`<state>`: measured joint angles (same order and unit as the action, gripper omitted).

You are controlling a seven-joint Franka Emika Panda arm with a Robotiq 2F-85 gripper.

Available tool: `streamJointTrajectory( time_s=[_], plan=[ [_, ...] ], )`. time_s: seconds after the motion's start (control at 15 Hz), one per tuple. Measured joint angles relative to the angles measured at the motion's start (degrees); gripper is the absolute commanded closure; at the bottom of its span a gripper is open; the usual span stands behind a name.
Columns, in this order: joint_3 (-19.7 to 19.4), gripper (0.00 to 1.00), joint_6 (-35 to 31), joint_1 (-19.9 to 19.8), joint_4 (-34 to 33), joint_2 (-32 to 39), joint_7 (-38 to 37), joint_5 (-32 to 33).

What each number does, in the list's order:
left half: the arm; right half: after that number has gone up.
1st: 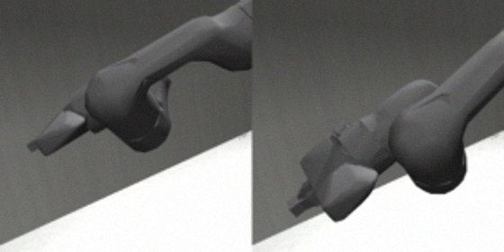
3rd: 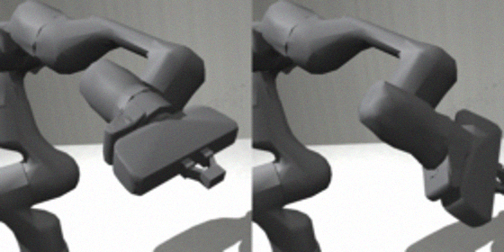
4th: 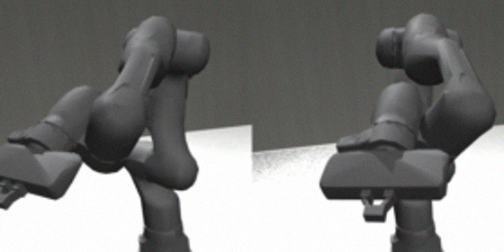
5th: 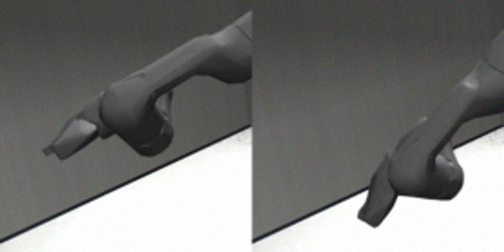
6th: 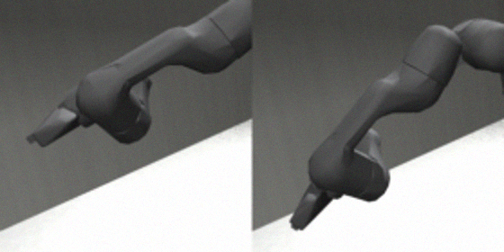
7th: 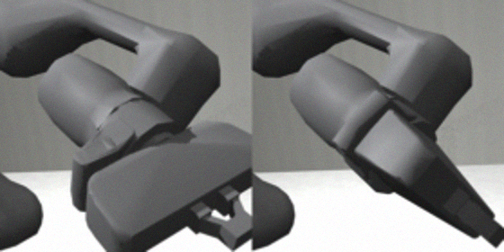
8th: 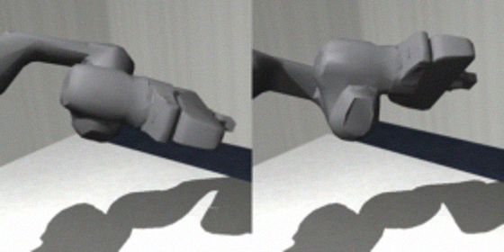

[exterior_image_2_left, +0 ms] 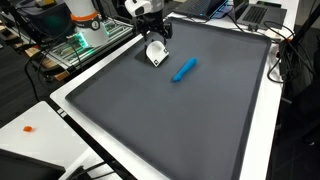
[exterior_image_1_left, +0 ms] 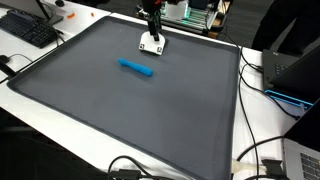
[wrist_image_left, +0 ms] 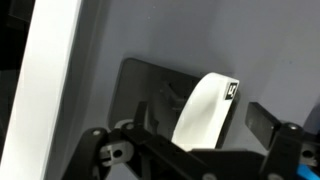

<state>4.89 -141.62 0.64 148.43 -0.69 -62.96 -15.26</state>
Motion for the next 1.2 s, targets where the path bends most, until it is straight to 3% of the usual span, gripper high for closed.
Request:
streamJointTrajectory(
  time_s=[0.67, 0.8, 0.93, 1.0, 1.2],
  plan=[
    [-0.05, 0.01, -12.09, 1.2, 0.11, 4.19, -3.88, 0.03],
    [-0.13, 0.12, -13.39, 1.45, 0.11, 4.72, -4.71, 0.03],
    [-0.26, 0.36, -14.35, 1.65, 0.11, 5.14, -5.51, 0.05],
    [-0.28, 0.37, -14.65, 1.69, 0.11, 5.31, -5.82, 0.05],
    [-0.34, 0.62, -15.06, 1.76, 0.11, 5.65, -6.69, 0.07]
  ],
)
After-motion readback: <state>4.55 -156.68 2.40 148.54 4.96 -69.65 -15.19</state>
